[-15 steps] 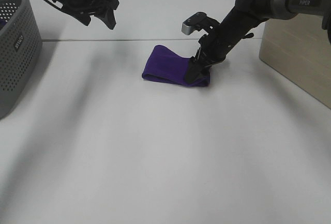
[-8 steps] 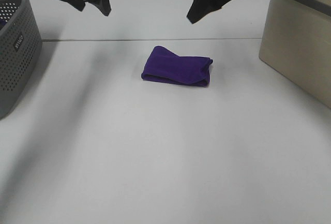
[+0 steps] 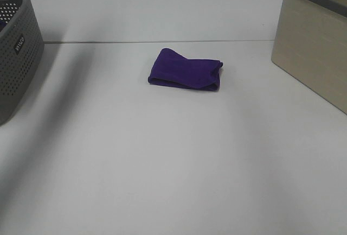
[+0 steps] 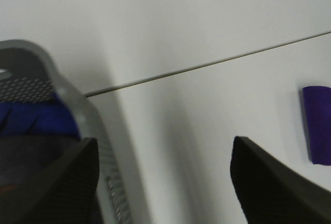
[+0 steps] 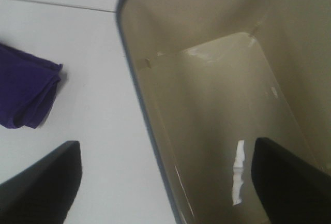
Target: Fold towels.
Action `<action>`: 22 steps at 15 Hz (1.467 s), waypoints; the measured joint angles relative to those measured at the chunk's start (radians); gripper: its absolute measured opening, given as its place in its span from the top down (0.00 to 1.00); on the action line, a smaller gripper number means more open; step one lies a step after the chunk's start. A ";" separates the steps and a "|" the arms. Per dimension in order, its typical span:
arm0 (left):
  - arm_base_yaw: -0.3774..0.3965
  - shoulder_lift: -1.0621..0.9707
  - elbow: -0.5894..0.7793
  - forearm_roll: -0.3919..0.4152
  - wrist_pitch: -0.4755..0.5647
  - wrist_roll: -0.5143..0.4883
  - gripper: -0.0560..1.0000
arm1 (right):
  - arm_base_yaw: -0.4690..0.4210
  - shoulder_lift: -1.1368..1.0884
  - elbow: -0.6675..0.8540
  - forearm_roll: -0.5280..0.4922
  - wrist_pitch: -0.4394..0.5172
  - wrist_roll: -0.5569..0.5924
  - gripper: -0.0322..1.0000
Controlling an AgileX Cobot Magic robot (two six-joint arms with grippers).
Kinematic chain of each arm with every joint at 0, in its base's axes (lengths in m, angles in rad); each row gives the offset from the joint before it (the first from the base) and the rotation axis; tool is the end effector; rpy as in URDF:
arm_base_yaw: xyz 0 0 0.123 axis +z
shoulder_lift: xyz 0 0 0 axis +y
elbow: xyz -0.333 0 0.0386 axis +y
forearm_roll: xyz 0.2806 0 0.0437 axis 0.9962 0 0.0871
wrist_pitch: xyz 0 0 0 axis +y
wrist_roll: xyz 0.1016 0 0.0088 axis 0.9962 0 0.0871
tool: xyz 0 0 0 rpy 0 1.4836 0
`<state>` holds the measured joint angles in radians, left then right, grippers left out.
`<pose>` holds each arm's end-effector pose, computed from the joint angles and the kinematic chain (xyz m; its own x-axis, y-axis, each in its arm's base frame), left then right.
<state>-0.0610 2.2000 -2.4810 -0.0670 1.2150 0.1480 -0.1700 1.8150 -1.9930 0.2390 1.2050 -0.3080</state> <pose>0.5506 -0.0400 0.4131 -0.7288 0.1688 -0.6636 0.1945 0.9803 0.0358 0.4432 -0.0532 0.4497 -0.7785 -0.0833 -0.6221 -0.1393 0.9894 0.0418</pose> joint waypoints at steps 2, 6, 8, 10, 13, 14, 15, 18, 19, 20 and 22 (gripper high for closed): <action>0.066 -0.114 0.158 0.004 0.000 -0.003 0.30 | -0.109 -0.104 0.099 0.051 0.000 0.007 0.13; 0.082 -0.321 0.453 0.021 0.000 -0.017 0.16 | -0.126 -0.387 0.382 -0.004 0.008 0.017 0.09; 0.081 -0.477 0.643 0.052 -0.018 -0.030 0.15 | -0.126 -0.536 0.552 -0.009 0.009 0.016 0.09; 0.081 -0.704 0.911 0.124 -0.083 -0.036 0.16 | -0.126 -0.744 0.802 0.013 -0.076 -0.009 0.09; 0.081 -0.909 1.140 0.133 -0.155 -0.047 0.17 | -0.126 -0.965 0.992 0.035 -0.171 -0.117 0.09; 0.081 -0.945 1.170 0.133 -0.169 -0.049 0.17 | -0.126 -1.004 1.016 0.041 -0.178 -0.125 0.09; 0.081 -1.010 1.243 0.133 -0.193 -0.061 0.18 | -0.126 -1.066 1.054 0.063 -0.184 -0.134 0.09; 0.081 -1.216 1.425 0.139 -0.240 -0.070 0.18 | -0.126 -1.150 1.199 0.212 -0.245 -0.177 0.09; 0.081 -1.287 1.476 0.149 -0.258 -0.070 0.18 | -0.126 -1.160 1.255 0.227 -0.318 -0.206 0.09; 0.081 -1.351 1.517 0.160 -0.270 -0.070 0.18 | -0.126 -1.175 1.307 0.229 -0.391 -0.224 0.09; 0.081 -1.448 1.581 0.198 -0.277 -0.070 0.18 | -0.126 -1.230 1.353 0.239 -0.440 -0.240 0.09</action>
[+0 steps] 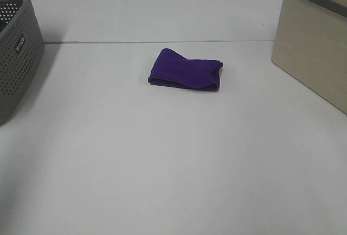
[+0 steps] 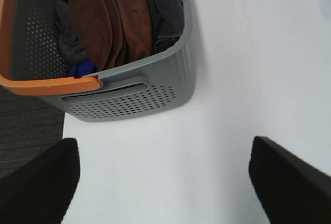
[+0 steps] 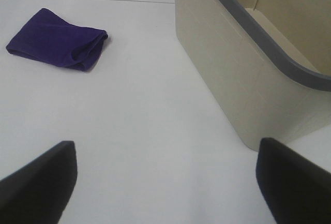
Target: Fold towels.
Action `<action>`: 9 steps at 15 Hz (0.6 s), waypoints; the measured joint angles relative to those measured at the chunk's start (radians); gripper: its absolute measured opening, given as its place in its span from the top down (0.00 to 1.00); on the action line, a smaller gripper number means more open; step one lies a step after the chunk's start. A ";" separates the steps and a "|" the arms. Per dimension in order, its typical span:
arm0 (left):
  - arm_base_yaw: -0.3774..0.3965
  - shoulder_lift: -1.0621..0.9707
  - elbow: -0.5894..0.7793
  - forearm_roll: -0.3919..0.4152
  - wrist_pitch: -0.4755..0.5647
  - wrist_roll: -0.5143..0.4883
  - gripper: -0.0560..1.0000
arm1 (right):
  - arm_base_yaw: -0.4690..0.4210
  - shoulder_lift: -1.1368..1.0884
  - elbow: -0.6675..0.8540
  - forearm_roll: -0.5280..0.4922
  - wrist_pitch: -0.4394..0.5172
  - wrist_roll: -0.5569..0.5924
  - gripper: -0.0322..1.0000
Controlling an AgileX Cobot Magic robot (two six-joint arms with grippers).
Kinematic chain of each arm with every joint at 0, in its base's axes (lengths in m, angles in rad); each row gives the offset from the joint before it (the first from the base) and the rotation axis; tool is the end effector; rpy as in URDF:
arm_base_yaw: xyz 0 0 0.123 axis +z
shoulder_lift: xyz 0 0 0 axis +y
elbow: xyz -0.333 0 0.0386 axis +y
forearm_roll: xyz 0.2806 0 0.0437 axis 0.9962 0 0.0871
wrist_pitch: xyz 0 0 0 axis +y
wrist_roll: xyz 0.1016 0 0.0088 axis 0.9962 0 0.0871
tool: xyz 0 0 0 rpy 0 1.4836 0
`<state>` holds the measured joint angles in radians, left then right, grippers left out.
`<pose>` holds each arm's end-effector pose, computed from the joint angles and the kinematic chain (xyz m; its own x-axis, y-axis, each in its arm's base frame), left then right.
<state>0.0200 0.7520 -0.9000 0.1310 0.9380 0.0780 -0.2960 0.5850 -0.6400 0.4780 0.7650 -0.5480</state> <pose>0.1316 0.0134 0.3980 -0.6509 0.1413 -0.7459 0.0005 0.9826 0.1857 0.1081 0.0010 0.3464 -0.5054 -0.0334 -0.8622 -0.0781 0.9969 0.0072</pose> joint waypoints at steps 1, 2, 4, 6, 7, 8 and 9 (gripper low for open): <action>0.000 -0.023 0.015 0.011 -0.001 0.000 0.18 | 0.000 -0.015 0.001 0.007 0.002 -0.011 0.09; 0.000 -0.099 0.068 0.018 -0.010 0.000 0.18 | 0.000 -0.091 0.003 0.067 0.039 -0.051 0.09; 0.000 -0.155 0.139 0.018 -0.033 0.000 0.18 | 0.058 -0.126 0.003 0.101 0.052 -0.112 0.09; 0.000 -0.193 0.194 0.014 -0.043 0.000 0.18 | 0.142 -0.153 0.004 0.096 0.102 -0.128 0.09; 0.000 -0.209 0.212 0.007 -0.044 0.000 0.18 | 0.170 -0.184 0.006 0.085 0.139 -0.119 0.09; 0.000 -0.218 0.219 0.003 -0.044 0.000 0.18 | 0.178 -0.199 0.006 0.080 0.159 -0.111 0.09; 0.000 -0.238 0.225 -0.003 -0.041 0.000 0.18 | 0.183 -0.242 0.006 0.051 0.184 -0.074 0.09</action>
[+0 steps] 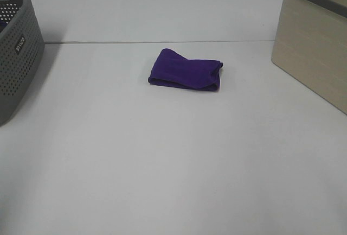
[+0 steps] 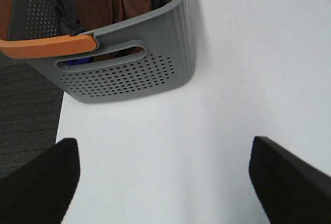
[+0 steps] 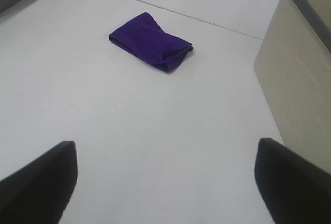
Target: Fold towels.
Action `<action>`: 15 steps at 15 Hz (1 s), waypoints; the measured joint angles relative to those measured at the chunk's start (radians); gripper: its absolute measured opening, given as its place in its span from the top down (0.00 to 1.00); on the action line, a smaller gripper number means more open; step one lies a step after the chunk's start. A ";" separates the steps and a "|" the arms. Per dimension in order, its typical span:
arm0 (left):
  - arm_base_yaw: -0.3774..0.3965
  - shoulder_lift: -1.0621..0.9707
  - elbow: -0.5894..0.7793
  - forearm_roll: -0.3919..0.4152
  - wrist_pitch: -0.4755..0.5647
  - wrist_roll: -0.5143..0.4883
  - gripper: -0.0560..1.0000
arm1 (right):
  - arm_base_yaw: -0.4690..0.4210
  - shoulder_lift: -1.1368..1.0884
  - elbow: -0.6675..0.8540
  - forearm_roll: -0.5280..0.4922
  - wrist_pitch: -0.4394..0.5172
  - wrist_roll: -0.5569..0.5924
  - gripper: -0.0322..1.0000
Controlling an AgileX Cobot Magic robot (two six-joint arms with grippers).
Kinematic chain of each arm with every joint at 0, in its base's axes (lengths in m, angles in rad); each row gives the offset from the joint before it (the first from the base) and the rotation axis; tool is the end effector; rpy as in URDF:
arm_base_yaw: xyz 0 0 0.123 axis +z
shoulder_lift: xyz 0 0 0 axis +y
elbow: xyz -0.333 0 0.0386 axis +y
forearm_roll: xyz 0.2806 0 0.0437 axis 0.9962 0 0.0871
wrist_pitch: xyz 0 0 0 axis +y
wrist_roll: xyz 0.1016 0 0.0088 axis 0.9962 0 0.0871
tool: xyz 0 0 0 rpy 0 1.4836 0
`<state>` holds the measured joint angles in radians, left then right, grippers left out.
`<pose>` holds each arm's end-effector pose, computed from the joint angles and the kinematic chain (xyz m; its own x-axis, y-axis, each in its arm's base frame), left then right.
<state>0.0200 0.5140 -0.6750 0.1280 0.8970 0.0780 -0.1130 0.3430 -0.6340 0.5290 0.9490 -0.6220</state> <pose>0.0798 0.0118 0.3474 -0.6091 0.1445 -0.7798 -0.0037 0.9827 0.1851 0.0417 0.0374 0.3491 -0.3820 -0.2225 -0.8970 -0.3819 0.9219 -0.0660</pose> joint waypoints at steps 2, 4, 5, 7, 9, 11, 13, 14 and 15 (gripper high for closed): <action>0.000 -0.051 0.002 -0.007 0.017 0.000 0.18 | 0.000 -0.110 0.000 -0.142 0.032 0.160 0.10; 0.000 -0.126 0.003 -0.011 0.034 -0.001 0.18 | 0.000 -0.249 0.000 -0.381 0.048 0.402 0.10; 0.000 -0.163 0.005 -0.013 0.037 -0.001 0.18 | 0.000 -0.294 0.001 -0.443 0.057 0.471 0.10; 0.000 -0.236 0.029 -0.023 0.044 -0.002 0.18 | 0.000 -0.348 0.022 -0.496 0.100 0.516 0.10; 0.000 -0.323 0.076 -0.054 0.052 -0.003 0.20 | 0.000 -0.348 0.079 -0.504 0.151 0.524 0.10; 0.000 -0.398 0.124 -0.083 0.057 -0.004 0.20 | 0.000 -0.348 0.109 -0.504 0.145 0.523 0.10; 0.000 -0.484 0.150 -0.091 0.096 -0.004 0.20 | 0.000 -0.348 0.129 -0.504 0.121 0.527 0.10; 0.000 -0.516 0.167 -0.102 0.141 -0.004 0.20 | 0.000 -0.348 0.131 -0.504 0.116 0.530 0.10; 0.000 -0.518 0.167 -0.105 0.144 -0.004 0.20 | 0.000 -0.348 0.131 -0.504 0.116 0.532 0.10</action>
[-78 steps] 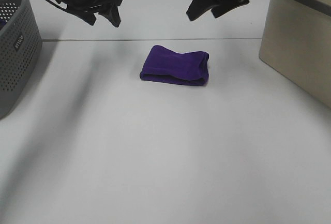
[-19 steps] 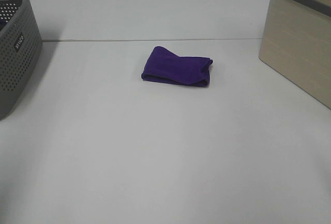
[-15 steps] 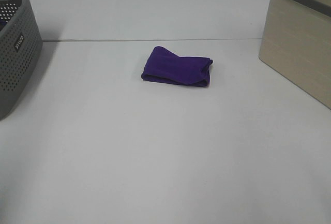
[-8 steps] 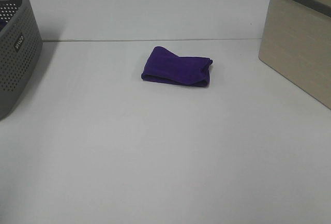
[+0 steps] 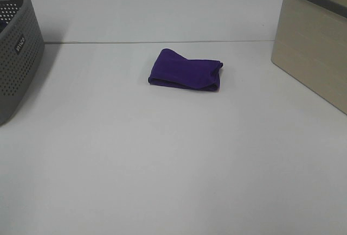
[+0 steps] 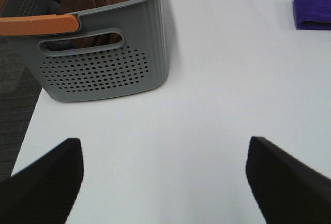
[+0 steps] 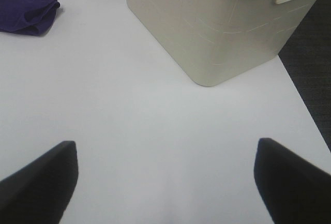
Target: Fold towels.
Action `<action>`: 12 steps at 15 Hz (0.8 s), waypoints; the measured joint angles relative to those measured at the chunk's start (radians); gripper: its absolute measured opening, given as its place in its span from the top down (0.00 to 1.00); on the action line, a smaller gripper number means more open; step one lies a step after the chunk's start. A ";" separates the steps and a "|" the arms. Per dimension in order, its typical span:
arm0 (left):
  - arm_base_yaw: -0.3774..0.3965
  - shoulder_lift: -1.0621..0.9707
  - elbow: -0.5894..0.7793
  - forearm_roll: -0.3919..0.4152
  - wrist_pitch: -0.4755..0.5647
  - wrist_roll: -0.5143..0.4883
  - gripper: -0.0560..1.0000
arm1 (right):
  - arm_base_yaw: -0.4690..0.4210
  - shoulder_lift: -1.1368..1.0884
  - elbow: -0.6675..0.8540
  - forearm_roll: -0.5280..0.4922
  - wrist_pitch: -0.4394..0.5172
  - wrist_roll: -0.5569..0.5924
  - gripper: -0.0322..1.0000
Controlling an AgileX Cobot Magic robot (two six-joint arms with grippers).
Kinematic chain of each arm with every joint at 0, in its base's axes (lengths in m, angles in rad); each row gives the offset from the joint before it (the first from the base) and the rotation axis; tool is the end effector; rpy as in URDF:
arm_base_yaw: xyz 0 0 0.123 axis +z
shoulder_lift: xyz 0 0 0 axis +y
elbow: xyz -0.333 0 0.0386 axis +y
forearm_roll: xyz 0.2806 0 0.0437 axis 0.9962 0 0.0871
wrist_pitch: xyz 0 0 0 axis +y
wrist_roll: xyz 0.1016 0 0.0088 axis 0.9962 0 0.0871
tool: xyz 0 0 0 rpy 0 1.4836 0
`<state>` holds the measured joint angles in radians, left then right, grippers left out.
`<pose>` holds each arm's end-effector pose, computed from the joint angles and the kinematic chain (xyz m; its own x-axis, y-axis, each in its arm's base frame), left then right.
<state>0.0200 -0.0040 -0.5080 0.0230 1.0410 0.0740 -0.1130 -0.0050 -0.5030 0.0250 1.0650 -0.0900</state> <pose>-0.0178 0.0017 0.2922 -0.4291 0.0769 -0.9000 -0.0012 0.9963 0.0858 -0.0180 0.0043 0.2884 -0.4556 -0.0266 -0.8898 0.0581 0.9965 -0.0595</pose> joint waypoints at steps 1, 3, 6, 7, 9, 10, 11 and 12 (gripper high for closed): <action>0.000 -0.001 0.000 0.000 0.000 0.000 0.20 | 0.000 0.000 0.000 0.000 0.000 0.002 0.10; 0.000 -0.001 0.000 -0.045 0.002 0.006 0.20 | 0.000 0.000 0.000 0.002 0.000 0.007 0.10; 0.000 -0.001 0.000 -0.075 0.003 0.023 0.20 | 0.000 0.000 0.000 0.002 0.000 0.008 0.10; 0.000 -0.001 0.000 -0.075 0.003 0.023 0.20 | 0.000 0.000 0.000 0.002 0.000 0.008 0.10; 0.000 -0.001 0.000 -0.076 0.003 0.023 0.20 | 0.000 0.000 0.000 0.000 0.000 0.007 0.10; 0.000 -0.001 0.000 -0.076 0.003 0.023 0.20 | 0.000 0.000 0.000 0.000 -0.001 0.006 0.07; 0.000 -0.001 0.000 -0.076 0.003 0.023 0.20 | 0.000 0.000 0.000 0.000 -0.001 0.006 0.04; 0.000 -0.001 0.000 -0.076 0.003 0.023 0.19 | 0.000 0.000 0.000 0.000 -0.001 0.006 0.03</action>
<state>0.0200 -0.0050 -0.5080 -0.0530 1.0440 0.0970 -0.1130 -0.0050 -0.5030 0.0250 1.0640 -0.0840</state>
